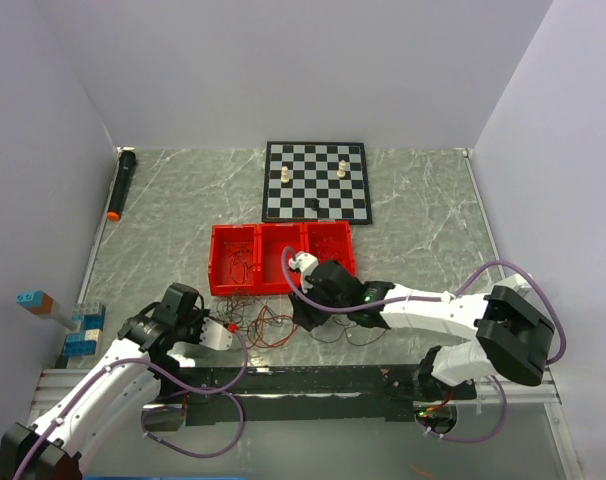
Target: Untangle the cables
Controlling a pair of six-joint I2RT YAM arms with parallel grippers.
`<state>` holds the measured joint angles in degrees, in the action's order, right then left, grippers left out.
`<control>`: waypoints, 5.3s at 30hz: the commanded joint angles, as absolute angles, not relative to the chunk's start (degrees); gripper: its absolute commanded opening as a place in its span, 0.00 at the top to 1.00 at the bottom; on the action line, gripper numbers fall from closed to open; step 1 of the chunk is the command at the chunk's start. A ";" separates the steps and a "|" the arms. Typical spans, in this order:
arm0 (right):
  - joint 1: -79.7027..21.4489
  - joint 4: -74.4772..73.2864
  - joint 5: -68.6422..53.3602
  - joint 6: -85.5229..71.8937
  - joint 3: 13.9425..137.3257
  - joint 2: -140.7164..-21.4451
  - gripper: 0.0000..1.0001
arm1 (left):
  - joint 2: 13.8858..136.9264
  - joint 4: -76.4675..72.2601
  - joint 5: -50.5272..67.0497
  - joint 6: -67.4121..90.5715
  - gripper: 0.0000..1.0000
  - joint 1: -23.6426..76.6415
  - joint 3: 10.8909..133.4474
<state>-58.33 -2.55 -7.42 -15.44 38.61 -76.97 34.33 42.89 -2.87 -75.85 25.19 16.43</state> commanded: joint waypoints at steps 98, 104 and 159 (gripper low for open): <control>-50.71 12.30 22.68 -7.64 80.86 -74.79 1.00 | 20.66 57.22 18.37 -65.30 0.93 24.87 38.50; -50.45 13.88 21.54 -9.75 78.67 -76.73 1.00 | 19.51 57.57 17.67 -66.01 0.93 24.96 36.92; -48.16 12.75 22.24 -14.41 47.46 -60.38 1.00 | 21.80 57.22 16.00 -66.97 0.92 24.96 35.95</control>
